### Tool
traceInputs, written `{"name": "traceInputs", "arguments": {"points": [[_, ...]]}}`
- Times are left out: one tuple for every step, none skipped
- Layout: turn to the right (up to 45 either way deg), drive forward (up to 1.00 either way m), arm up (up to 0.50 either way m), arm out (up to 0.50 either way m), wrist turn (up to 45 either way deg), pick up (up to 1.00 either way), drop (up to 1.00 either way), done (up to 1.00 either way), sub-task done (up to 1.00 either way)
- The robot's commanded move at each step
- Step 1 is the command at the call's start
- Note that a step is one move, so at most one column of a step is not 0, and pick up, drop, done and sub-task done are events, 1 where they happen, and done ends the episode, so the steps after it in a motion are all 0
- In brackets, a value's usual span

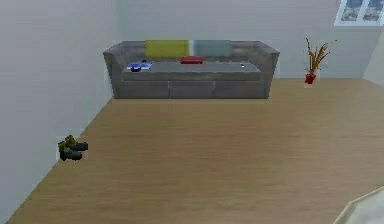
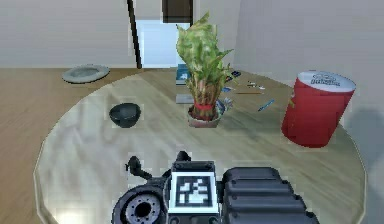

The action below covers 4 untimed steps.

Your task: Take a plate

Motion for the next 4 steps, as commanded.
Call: {"name": "traceInputs", "arguments": {"points": [[0.0, 0.00, -0.24, 0.00, 0.0, 0.00, 0.00, 0.00, 0.00], [0.0, 0.00, 0.00, 0.00, 0.0, 1.00, 0.00, 0.00, 0.00], [0.0, 0.00, 0.10, 0.00, 0.0, 0.00, 0.00, 0.00, 0.00], [0.0, 0.00, 0.00, 0.00, 0.0, 0.00, 0.00, 1.00, 0.00]]}}
